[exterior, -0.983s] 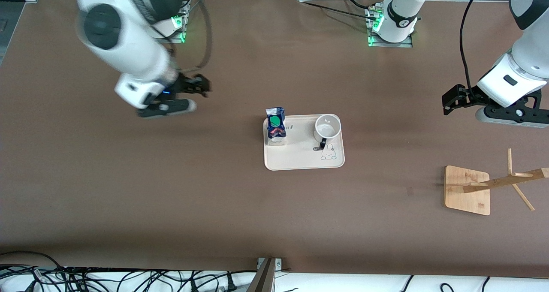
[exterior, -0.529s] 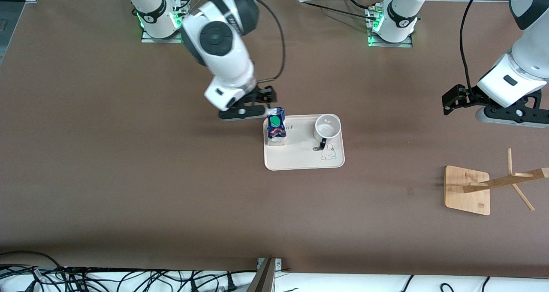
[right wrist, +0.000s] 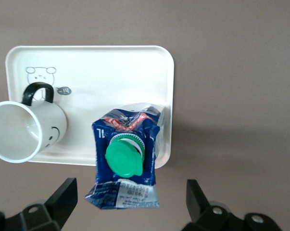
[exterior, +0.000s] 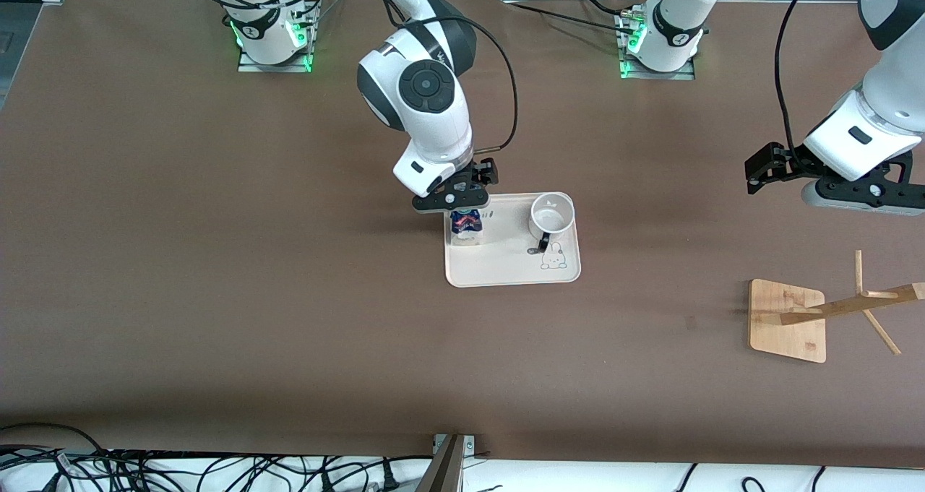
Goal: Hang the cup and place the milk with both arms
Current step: 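Grasp the milk carton with the right gripper and carry it off the tray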
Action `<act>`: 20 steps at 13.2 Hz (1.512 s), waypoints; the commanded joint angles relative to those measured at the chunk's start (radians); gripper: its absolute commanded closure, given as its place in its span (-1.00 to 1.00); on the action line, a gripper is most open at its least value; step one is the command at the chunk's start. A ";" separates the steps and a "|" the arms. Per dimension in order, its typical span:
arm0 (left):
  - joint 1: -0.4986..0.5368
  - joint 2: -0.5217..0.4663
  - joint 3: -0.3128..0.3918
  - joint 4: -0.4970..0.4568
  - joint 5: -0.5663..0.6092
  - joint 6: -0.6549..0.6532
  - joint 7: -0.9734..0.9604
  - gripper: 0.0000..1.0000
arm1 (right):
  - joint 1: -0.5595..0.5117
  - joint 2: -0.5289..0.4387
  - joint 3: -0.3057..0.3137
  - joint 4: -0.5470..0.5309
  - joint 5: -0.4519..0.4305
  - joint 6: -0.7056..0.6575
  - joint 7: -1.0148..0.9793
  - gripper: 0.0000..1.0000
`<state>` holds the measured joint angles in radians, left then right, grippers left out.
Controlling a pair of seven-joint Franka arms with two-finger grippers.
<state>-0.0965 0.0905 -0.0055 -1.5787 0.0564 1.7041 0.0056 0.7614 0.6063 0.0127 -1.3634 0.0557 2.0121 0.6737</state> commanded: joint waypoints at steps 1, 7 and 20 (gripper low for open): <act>0.000 0.014 -0.001 0.034 -0.004 -0.017 0.001 -1.00 | 0.016 0.036 -0.010 0.029 -0.025 0.014 0.018 -1.00; 0.001 0.014 -0.001 0.032 -0.003 -0.017 0.002 -1.00 | 0.018 0.041 -0.010 0.029 -0.025 0.019 0.018 -0.35; -0.002 0.014 -0.002 0.031 -0.003 -0.020 -0.001 -1.00 | -0.117 -0.089 -0.023 0.021 -0.010 -0.107 -0.170 0.22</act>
<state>-0.0966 0.0906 -0.0058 -1.5782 0.0564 1.7041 0.0056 0.7237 0.5775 -0.0200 -1.3248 0.0437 1.9620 0.5947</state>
